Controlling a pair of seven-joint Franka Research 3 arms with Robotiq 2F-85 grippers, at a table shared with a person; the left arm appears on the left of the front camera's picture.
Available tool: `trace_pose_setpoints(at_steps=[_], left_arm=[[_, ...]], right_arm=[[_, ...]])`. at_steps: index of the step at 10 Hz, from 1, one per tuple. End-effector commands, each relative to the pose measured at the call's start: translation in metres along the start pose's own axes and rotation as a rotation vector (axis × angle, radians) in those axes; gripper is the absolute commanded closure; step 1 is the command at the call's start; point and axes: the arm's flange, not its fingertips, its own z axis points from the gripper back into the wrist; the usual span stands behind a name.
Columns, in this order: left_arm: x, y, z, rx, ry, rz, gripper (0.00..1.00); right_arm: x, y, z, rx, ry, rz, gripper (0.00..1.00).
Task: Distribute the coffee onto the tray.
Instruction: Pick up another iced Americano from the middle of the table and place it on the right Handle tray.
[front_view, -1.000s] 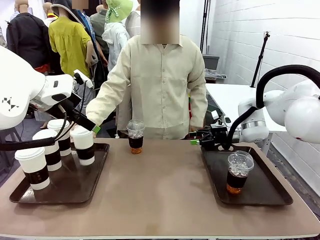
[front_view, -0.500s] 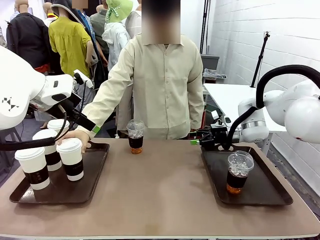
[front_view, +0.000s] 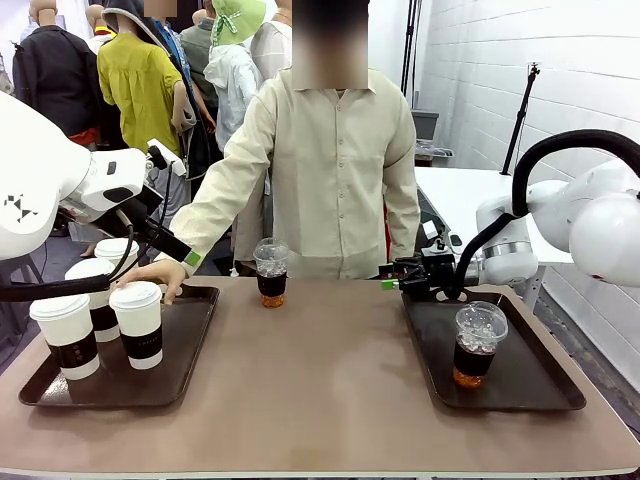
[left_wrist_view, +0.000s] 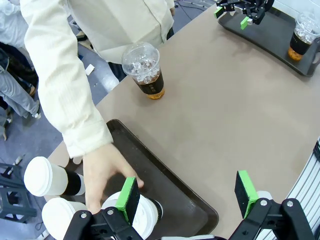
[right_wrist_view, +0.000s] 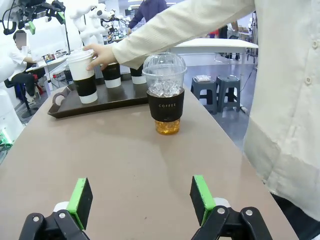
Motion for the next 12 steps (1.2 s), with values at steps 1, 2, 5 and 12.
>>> trace_pose_setpoints(at_steps=[1, 2, 5, 12], left_arm=[[-0.001, 0.000, 0.000, -0.004, 0.003, 0.001, 0.00], [-0.001, 0.000, 0.000, -0.004, 0.003, 0.001, 0.00], [-0.001, 0.000, 0.000, -0.004, 0.003, 0.001, 0.00], [-0.001, 0.000, 0.000, -0.004, 0.003, 0.001, 0.00]], right_arm=[[0.003, -0.003, -0.011, -0.004, -0.013, 0.009, 0.00], [0.005, -0.006, -0.020, -0.013, -0.019, 0.013, 0.00], [0.011, -0.017, -0.056, -0.006, -0.013, 0.000, 0.00], [0.014, -0.032, -0.131, -0.032, -0.002, -0.010, 0.00]])
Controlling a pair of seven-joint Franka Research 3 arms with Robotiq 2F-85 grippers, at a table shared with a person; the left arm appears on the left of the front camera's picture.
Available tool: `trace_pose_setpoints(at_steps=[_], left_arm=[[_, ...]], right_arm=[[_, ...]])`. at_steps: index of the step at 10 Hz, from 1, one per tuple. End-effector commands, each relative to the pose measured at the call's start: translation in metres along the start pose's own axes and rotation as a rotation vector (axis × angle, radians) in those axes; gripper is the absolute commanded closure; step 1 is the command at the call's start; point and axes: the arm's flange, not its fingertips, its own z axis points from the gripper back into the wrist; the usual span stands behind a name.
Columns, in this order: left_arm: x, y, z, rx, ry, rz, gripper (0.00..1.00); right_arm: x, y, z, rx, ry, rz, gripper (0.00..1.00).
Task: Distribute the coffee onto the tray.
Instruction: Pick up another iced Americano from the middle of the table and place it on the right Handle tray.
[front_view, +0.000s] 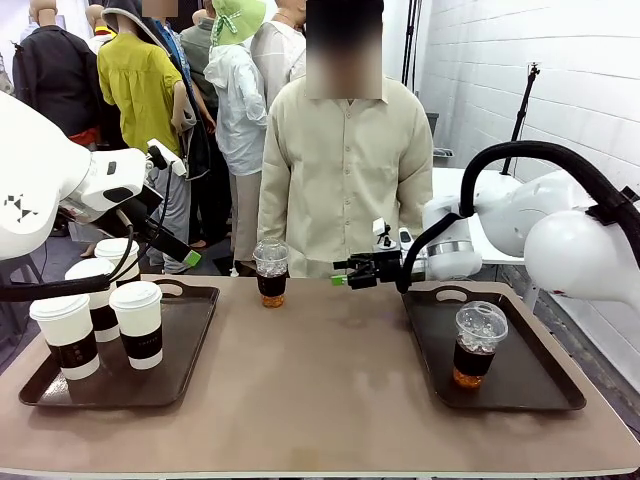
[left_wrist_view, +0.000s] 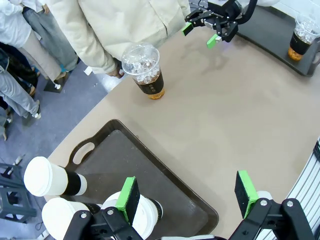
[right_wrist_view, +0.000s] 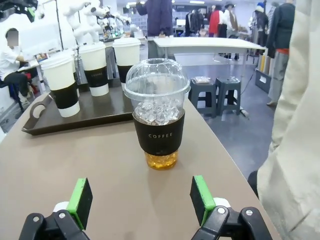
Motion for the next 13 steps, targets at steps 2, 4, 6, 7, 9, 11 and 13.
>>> trace_pose_setpoints(at_steps=[2, 4, 6, 7, 9, 11, 13], left_arm=[[-0.001, 0.000, 0.000, -0.004, 0.003, 0.001, 0.00], [-0.001, 0.000, 0.000, -0.004, 0.003, 0.001, 0.00], [-0.001, 0.000, 0.000, -0.004, 0.003, 0.001, 0.00], [-0.001, 0.000, 0.000, -0.004, 0.003, 0.001, 0.00], [-0.001, 0.000, 0.000, -0.004, 0.003, 0.001, 0.00], [-0.001, 0.000, 0.000, -0.004, 0.003, 0.001, 0.00], [-0.001, 0.000, 0.000, -0.004, 0.003, 0.001, 0.00]], right_arm=[[0.001, -0.007, -0.020, -0.013, 0.000, -0.017, 0.00], [-0.002, 0.001, -0.013, 0.008, 0.003, 0.001, 0.00], [-0.002, 0.001, -0.013, 0.008, 0.003, 0.001, 0.00], [-0.002, 0.001, -0.013, 0.008, 0.003, 0.001, 0.00], [-0.002, 0.000, -0.012, 0.006, 0.002, 0.001, 0.00], [0.003, -0.007, -0.031, 0.012, -0.017, -0.002, 0.00], [0.003, -0.012, -0.045, 0.031, -0.012, -0.011, 0.00]])
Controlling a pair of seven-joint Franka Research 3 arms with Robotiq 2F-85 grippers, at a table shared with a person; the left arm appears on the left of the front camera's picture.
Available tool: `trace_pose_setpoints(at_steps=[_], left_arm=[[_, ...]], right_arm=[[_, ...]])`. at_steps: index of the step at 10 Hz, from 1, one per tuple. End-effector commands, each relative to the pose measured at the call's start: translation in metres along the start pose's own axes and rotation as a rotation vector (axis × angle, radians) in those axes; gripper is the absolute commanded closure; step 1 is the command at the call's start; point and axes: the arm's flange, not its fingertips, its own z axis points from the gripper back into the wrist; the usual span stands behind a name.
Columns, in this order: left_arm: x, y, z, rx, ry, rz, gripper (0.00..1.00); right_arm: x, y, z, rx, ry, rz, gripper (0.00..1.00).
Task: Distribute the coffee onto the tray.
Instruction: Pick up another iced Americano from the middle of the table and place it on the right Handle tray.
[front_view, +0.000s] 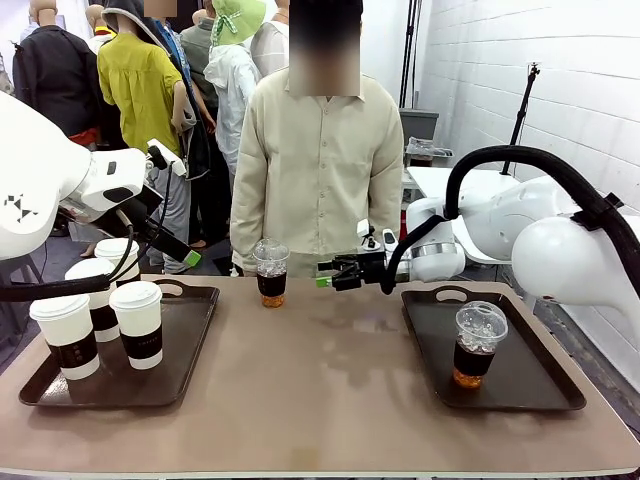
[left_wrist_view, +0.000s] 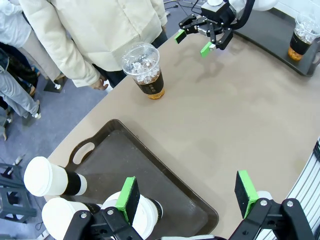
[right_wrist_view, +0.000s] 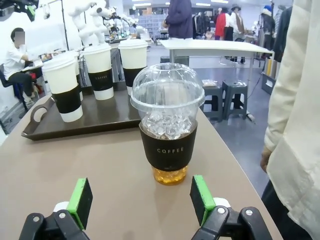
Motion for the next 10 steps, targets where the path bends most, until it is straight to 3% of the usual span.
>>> trace_pose_setpoints(at_steps=[1, 10], left_arm=[[-0.001, 0.000, 0.000, -0.004, 0.003, 0.001, 0.00], [-0.001, 0.000, 0.000, -0.004, 0.003, 0.001, 0.00]], right_arm=[[-0.001, -0.017, -0.020, 0.015, 0.002, -0.025, 0.00], [-0.008, -0.034, -0.080, 0.064, 0.040, -0.045, 0.00]])
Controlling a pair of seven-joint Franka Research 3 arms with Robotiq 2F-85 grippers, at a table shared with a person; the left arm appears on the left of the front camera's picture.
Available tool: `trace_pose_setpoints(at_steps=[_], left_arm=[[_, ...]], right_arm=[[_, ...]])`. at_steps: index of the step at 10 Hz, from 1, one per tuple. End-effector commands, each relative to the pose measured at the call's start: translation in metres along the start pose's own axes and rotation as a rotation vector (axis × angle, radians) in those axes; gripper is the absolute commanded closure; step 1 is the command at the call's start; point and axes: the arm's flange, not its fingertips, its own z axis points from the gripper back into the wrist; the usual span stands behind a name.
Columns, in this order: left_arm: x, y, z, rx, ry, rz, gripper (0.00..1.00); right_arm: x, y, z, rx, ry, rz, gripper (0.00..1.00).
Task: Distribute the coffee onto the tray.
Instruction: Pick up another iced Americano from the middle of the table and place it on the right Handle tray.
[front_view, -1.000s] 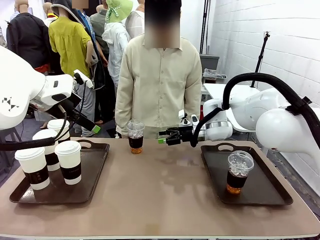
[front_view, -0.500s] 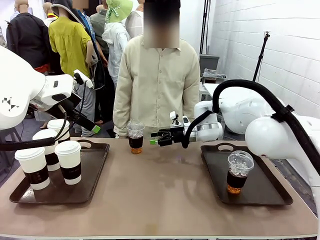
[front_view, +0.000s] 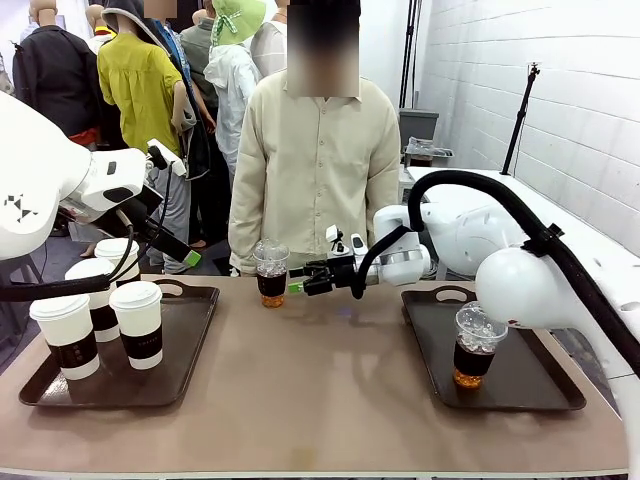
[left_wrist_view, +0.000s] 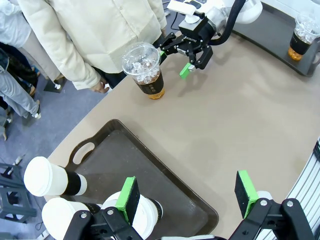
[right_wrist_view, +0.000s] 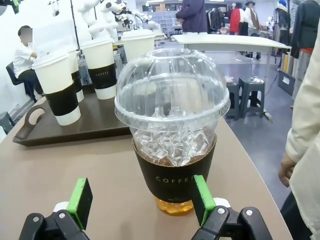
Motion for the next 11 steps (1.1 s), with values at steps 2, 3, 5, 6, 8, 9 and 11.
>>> trace_pose_setpoints(at_steps=[2, 3, 5, 6, 8, 9, 11], left_arm=[[-0.001, 0.000, 0.000, -0.004, 0.003, 0.001, 0.00], [-0.001, 0.000, 0.000, -0.004, 0.003, 0.001, 0.00], [-0.001, 0.000, 0.000, -0.004, 0.003, 0.001, 0.00], [-0.001, 0.000, 0.000, -0.004, 0.003, 0.001, 0.00], [-0.001, 0.000, 0.000, -0.004, 0.003, 0.001, 0.00], [-0.001, 0.000, 0.000, -0.004, 0.003, 0.001, 0.00], [-0.001, 0.000, 0.000, -0.004, 0.003, 0.001, 0.00]], right_arm=[[0.003, -0.014, -0.010, -0.021, 0.012, -0.021, 0.00], [0.003, -0.014, -0.011, -0.027, 0.019, -0.016, 0.00], [0.004, -0.014, -0.009, -0.053, 0.021, -0.013, 0.00], [0.004, -0.014, -0.010, -0.056, 0.021, -0.013, 0.00], [0.002, -0.016, -0.015, -0.064, 0.022, -0.017, 0.00], [0.002, -0.018, -0.018, -0.065, 0.020, -0.015, 0.00], [0.002, -0.019, -0.021, -0.073, 0.007, -0.014, 0.00]])
